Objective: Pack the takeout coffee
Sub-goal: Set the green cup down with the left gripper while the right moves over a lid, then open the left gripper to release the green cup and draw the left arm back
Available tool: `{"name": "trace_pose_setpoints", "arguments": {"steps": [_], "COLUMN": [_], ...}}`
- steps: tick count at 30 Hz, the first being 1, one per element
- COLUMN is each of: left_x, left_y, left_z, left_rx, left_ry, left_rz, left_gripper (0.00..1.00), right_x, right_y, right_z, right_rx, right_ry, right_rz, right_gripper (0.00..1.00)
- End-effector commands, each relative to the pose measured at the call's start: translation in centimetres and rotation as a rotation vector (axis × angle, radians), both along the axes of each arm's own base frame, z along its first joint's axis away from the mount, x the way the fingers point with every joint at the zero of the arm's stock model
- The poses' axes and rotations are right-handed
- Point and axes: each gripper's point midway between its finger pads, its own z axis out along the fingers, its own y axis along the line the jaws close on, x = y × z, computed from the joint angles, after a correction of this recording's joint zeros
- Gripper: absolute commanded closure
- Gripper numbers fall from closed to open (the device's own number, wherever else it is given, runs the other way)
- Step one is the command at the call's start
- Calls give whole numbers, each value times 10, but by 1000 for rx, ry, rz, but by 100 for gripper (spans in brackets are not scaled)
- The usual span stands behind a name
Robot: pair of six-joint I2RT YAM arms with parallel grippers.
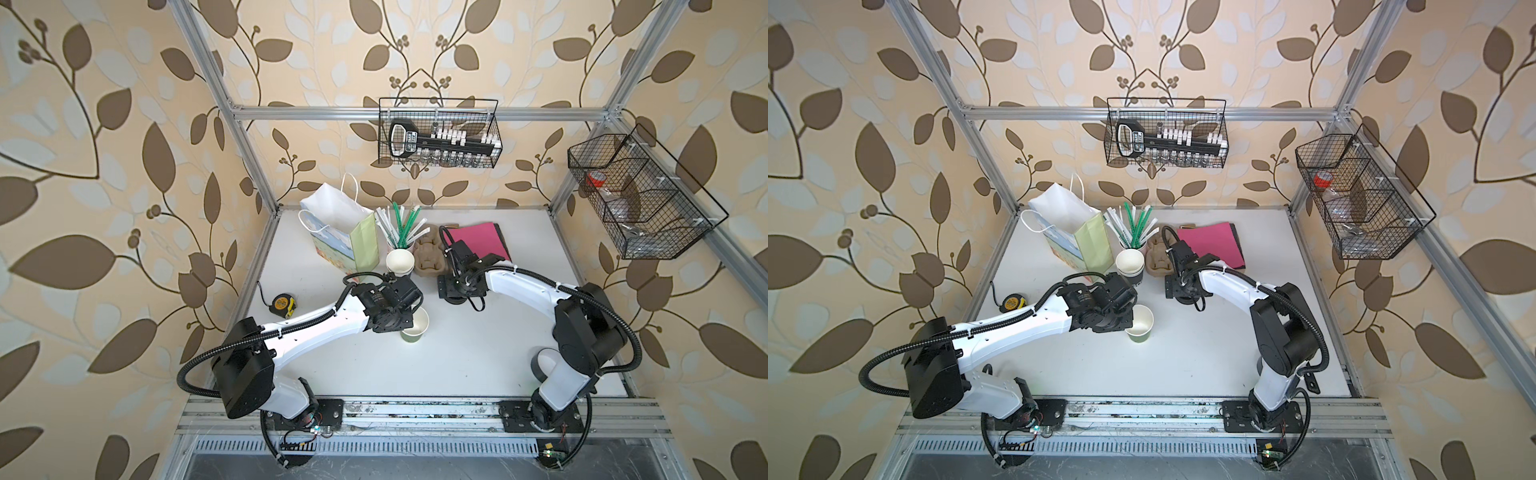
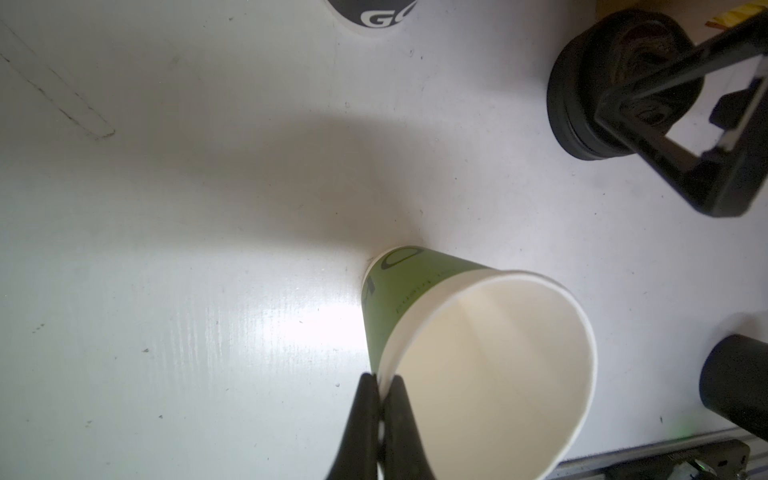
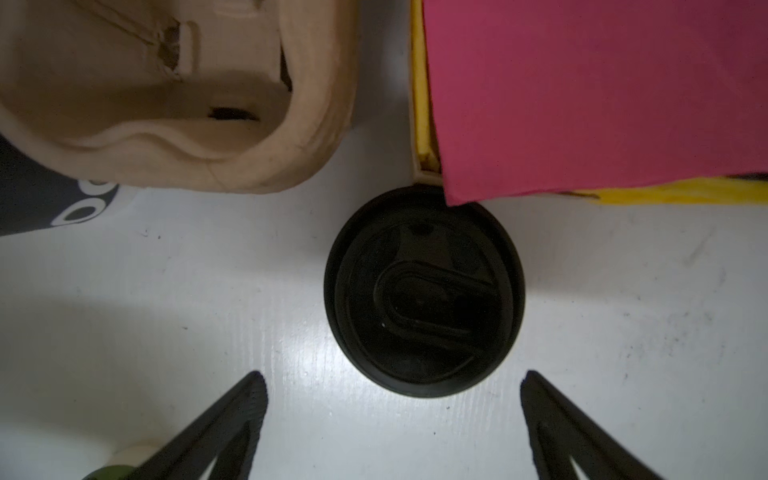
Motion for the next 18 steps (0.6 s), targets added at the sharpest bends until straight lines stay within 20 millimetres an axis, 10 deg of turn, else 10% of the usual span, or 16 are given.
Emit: {"name": "trace_pose_setpoints", "arguments": {"steps": [1,11,18], "left_x": [1,6,14], "left_y": [-3,-9,-13], "left_z": [-8,-3,24], "left_rx": [13,5,-13], "left_ry": [1,-12,-65], "left_rz": [10,0,-13], "left_gripper": [100,94,69], "right_x": [10,12,15], "right_y": [-4,-10,-9], "right_z": [6,-7,-9], "right_rx": [-29,-66,-59], "right_ry": [-20,8,1], "right_rz": [-3,-3,-2], "right_gripper": [7,12,15]}}
